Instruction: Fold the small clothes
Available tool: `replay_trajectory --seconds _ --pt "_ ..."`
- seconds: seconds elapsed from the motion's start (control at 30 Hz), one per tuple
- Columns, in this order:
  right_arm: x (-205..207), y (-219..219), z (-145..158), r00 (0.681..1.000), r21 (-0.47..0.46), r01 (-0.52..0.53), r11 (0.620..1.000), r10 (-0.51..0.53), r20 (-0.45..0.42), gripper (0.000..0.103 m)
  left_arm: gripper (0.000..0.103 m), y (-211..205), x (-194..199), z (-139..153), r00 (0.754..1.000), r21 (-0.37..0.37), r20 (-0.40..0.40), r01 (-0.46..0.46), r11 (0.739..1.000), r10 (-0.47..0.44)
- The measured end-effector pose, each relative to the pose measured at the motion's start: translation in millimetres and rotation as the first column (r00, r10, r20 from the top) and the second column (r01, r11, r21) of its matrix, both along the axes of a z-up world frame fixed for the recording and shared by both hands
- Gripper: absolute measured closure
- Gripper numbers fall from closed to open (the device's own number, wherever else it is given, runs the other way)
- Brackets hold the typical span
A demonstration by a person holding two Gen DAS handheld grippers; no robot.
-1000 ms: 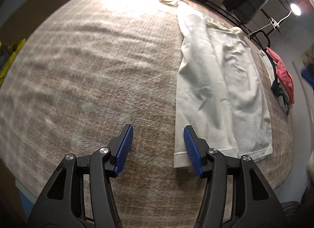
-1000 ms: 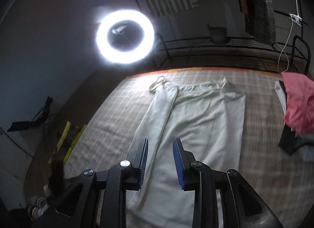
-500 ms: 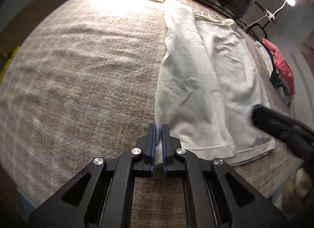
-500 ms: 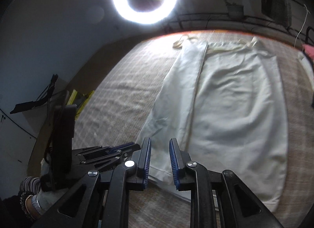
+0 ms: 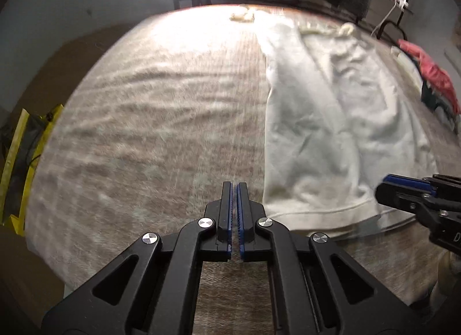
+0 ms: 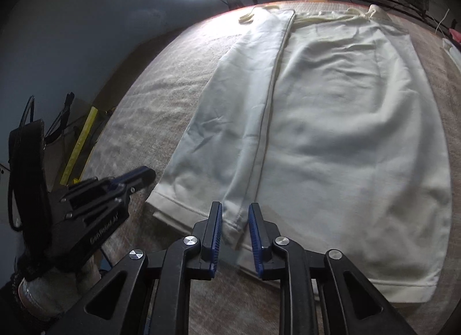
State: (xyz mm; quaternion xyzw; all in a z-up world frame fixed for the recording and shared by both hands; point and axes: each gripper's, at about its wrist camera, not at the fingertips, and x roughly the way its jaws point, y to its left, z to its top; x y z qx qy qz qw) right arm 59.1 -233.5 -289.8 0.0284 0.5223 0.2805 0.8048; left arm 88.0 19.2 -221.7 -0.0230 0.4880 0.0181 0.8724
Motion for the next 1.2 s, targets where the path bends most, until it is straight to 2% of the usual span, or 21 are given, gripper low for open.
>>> replay_trajectory --seconds 0.17,0.3,0.37,0.6,0.77,0.83,1.03,1.1,1.17,1.2 --pt "-7 -34 25 0.995 0.024 0.042 0.999 -0.044 0.086 0.072 0.100 -11 -9 29 0.994 -0.078 0.106 0.043 0.996 -0.035" --pt "-7 -73 44 0.984 0.045 0.105 0.993 -0.110 0.137 0.070 0.100 -42 -12 44 0.981 -0.095 0.163 0.123 0.988 -0.106" --pt "-6 -94 51 0.976 0.057 0.144 0.988 -0.151 0.154 0.070 0.100 -65 -12 49 0.970 -0.085 0.173 0.189 0.978 -0.172" --pt "3 -167 69 0.944 0.104 0.264 0.959 -0.279 0.179 0.068 0.100 -142 -15 46 0.930 -0.061 0.152 0.348 0.935 -0.336" --pt "6 -207 85 0.922 0.117 0.305 0.945 -0.324 0.211 0.062 0.100 -192 -21 38 0.889 -0.083 0.131 0.452 0.888 -0.440" --pt "9 -223 89 0.919 0.131 0.311 0.941 -0.333 0.210 0.062 0.100 -212 -22 30 0.871 -0.109 0.108 0.490 0.865 -0.480" --pt "25 -263 89 0.905 0.167 0.357 0.919 -0.385 0.183 0.062 0.100 -251 -33 10 0.820 -0.103 0.068 0.572 0.814 -0.568" --pt "33 -273 88 0.902 0.181 0.368 0.912 -0.398 0.168 0.062 0.093 -261 -34 4 0.811 -0.103 0.051 0.585 0.805 -0.583" --pt "41 -279 87 0.901 0.194 0.373 0.908 -0.404 0.159 0.062 0.067 -266 -34 2 0.810 -0.103 0.050 0.586 0.804 -0.584" --pt "46 -280 86 0.902 0.205 0.372 0.905 -0.405 0.152 0.062 0.064 -267 -34 2 0.813 -0.104 0.057 0.583 0.806 -0.580"
